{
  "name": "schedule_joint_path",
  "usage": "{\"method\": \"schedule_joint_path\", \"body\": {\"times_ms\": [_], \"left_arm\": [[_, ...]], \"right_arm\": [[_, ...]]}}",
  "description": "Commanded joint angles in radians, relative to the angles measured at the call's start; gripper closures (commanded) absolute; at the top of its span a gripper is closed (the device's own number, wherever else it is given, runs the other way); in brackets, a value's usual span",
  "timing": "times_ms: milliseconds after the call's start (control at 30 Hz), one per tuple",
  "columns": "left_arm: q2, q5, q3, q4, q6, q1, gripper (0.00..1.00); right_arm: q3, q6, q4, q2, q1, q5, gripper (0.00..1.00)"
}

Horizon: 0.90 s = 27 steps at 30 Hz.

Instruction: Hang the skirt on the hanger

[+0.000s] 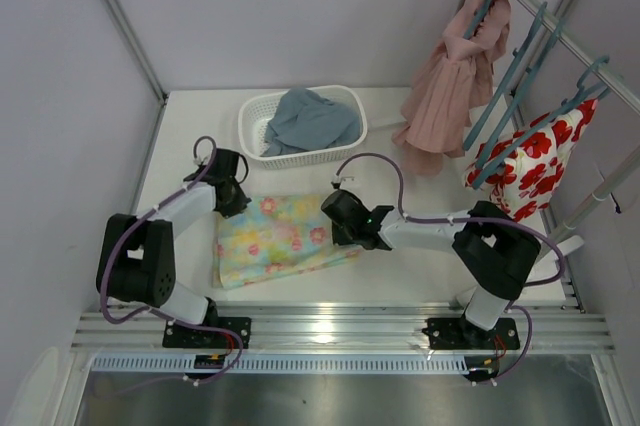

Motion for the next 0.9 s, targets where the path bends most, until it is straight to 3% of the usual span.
{"method": "schedule_joint_path", "body": {"times_ms": [0, 133, 233, 267, 300, 367, 467, 600, 633, 733, 867], "left_arm": [[-0.029, 0.025, 0.1, -0.018, 0.118, 0.006, 1.0], [-0.22, 0.045, 0.128, -0.094, 0.174, 0.006, 0.97], [-0.334, 0.062, 0.128, -0.167, 0.207, 0.006, 0.86], [-0.409, 0.077, 0.114, -0.183, 0.213, 0.006, 0.81], [-0.446, 0.095, 0.098, -0.195, 0.218, 0.006, 0.7], [-0.548, 0.132, 0.075, -0.213, 0.206, 0.006, 0.66], [-0.66, 0.174, -0.014, -0.218, 0.181, 0.006, 0.52], [-0.747, 0.287, -0.033, -0.203, 0.216, 0.006, 0.37], [-0.758, 0.328, -0.022, -0.177, 0.242, 0.006, 0.33], [-0.761, 0.489, 0.07, -0.144, 0.325, 0.005, 0.26], [-0.738, 0.588, 0.172, -0.092, 0.362, -0.027, 0.19]], "right_arm": [[0.052, 0.039, -0.052, -0.058, 0.0, 0.053, 1.0], [0.147, -0.019, -0.104, -0.095, 0.0, 0.052, 0.93], [0.247, -0.073, -0.147, -0.13, 0.0, 0.034, 0.89], [0.277, -0.079, -0.191, -0.138, 0.001, 0.031, 0.87], [0.337, -0.086, -0.206, -0.147, 0.004, 0.029, 0.85], [0.383, -0.12, -0.234, -0.181, 0.016, 0.03, 0.78], [0.457, -0.158, -0.239, -0.225, 0.041, 0.011, 0.66], [0.535, -0.224, -0.248, -0.259, 0.082, -0.003, 0.51], [0.576, -0.234, -0.257, -0.262, 0.087, -0.002, 0.41], [0.688, -0.267, -0.341, -0.27, 0.096, 0.036, 0.24], [0.875, -0.329, -0.502, -0.271, 0.098, 0.141, 0.14]]}}
